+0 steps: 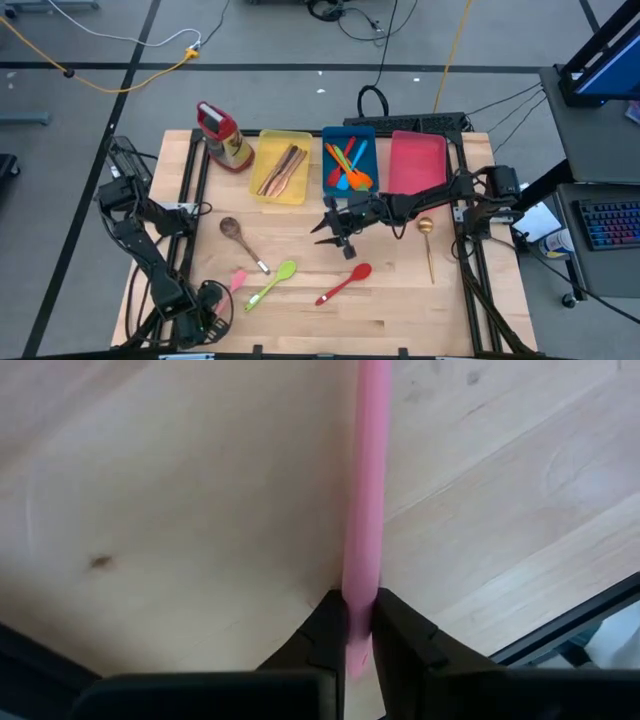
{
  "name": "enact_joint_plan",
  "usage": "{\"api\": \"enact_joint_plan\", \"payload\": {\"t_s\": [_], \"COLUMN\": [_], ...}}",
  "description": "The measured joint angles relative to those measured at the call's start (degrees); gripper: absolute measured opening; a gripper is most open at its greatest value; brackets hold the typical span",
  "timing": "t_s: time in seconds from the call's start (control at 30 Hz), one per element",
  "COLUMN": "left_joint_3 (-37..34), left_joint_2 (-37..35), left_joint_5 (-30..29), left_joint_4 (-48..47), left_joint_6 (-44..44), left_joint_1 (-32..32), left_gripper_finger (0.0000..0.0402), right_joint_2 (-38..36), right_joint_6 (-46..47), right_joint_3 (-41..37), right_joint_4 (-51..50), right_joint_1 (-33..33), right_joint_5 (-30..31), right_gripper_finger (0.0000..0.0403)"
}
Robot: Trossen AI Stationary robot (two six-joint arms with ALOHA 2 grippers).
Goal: Pick & Place Kitchen Items
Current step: Put the pink spatula into the blue bin
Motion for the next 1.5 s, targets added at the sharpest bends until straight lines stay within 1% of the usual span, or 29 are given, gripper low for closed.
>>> {"api": "enact_joint_plan", "payload": {"t_s": [0.17,0.37,0.43,0.57,0.67,0.83,1.07,1.23,1.33,1.43,1.5], "left_joint_3": [1.1,4.2,5.5,7.8,8.6,8.6,8.8,8.8,8.8,8.8,8.8], "left_joint_2": [0.3,0.5,0.6,0.7,0.6,0.6,0.5,0.4,0.4,0.4,0.4], "left_joint_5": [0.4,-1.2,-2.1,-6.4,-7.1,-7.7,-14.8,-20.5,-22.6,-23.7,-25.4], "left_joint_4": [-1.3,-7.3,-10.2,-16.8,-19.1,-21.2,-21.5,-21.1,-20.7,-19.0,-16.8], "left_joint_6": [3.4,6.5,7.6,11.2,15.0,23.4,36.8,47.9,53.2,58.3,62.3], "left_joint_1": [1.4,2.6,3.2,4.9,6.8,10.9,18.0,23.3,26.5,29.3,30.8], "left_gripper_finger": [0.0030,0.0027,0.0026,0.0024,0.0023,0.0022,0.0029,0.0022,0.0022,0.0024,0.0028], "right_joint_2": [-0.2,-0.2,-0.2,-0.2,-0.2,-0.2,1.8,3.4,4.4,5.2,4.9], "right_joint_6": [-1.8,-1.8,-1.7,-1.7,-1.7,-1.2,-0.1,2.5,2.9,3.8,4.2], "right_joint_3": [0.0,0.1,0.1,0.1,0.1,0.1,0.1,-0.1,0.3,-0.2,0.0], "right_joint_4": [0.6,2.8,2.2,1.9,1.6,-2.2,-1.9,0.0,2.6,0.8,2.0], "right_joint_1": [0.9,0.6,0.6,0.6,0.6,0.4,0.3,-0.6,-1.4,-2.0,-2.4], "right_joint_5": [0.1,0.1,0.2,0.1,0.1,0.0,0.1,0.0,0.0,0.0,0.1], "right_gripper_finger": [0.0146,0.0146,0.0146,0.0146,0.0146,0.0146,0.0146,0.0146,0.0146,0.0146,0.0146]}}
